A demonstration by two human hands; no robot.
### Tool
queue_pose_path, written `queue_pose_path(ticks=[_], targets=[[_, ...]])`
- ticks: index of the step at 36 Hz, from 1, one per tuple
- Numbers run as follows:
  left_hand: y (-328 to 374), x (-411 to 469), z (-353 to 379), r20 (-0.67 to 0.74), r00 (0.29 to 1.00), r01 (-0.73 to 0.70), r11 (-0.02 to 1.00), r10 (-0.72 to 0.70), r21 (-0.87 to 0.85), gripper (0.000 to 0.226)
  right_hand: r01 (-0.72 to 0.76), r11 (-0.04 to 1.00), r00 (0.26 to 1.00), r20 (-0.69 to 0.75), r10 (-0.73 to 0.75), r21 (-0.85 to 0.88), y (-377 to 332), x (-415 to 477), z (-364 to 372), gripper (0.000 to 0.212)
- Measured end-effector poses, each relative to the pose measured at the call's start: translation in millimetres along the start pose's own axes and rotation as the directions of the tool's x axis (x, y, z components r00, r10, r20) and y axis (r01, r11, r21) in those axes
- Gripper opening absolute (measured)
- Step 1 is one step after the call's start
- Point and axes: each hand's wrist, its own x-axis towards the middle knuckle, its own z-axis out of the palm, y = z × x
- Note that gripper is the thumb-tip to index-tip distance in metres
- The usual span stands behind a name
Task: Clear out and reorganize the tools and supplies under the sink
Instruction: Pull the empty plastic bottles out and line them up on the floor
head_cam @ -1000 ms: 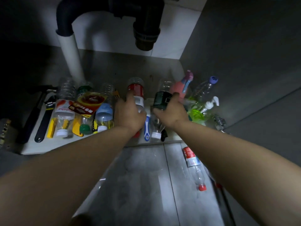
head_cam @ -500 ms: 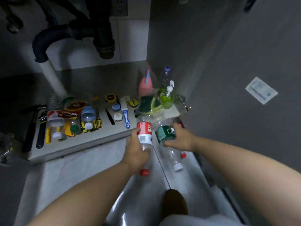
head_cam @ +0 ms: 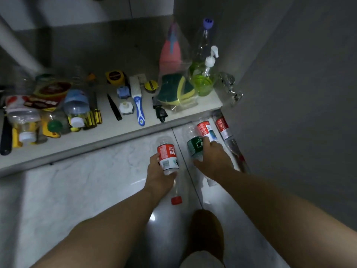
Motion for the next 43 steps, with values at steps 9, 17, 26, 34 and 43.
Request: queue_pose_path(ticks=[9,17,26,34,43], targets=[[-18.0,50.1,8.9,-0.115,0.993,0.001,0.997,0.007,0.071,0.066,-0.033,0.999,0.991,-0.133,0.032,-0.004,-2.7,30.4,17.0,0.065],[-21.1,57.3,16.8,-0.133,0.991,-0.024,0.996,0.034,0.080,0.079,0.275,0.910,0.951,-0.049,-0.304,-0.309,11.7,4.9,37.1,0.064],[-24.6,53.8,20.8,-0.126,0.991,-0.016,0.974,0.046,0.226,0.079,0.212,0.925,0.977,0.091,-0.193,-0.316,21.2,5.7,38.8,0.080],[-13.2,63.5,30.0,-0.060,0.997,-0.025,0.964,0.042,0.265,0.070,0.171,0.962,0.982,0.117,-0.148,-0.214,16.0,13.5,33.3,0.084],[-4.2,73.5,50.2,-0.016,0.999,-0.039,0.968,0.045,0.246,0.076,0.163,0.987,0.982,0.093,-0.163,0.008,28.1,19.7,26.0,0.076]])
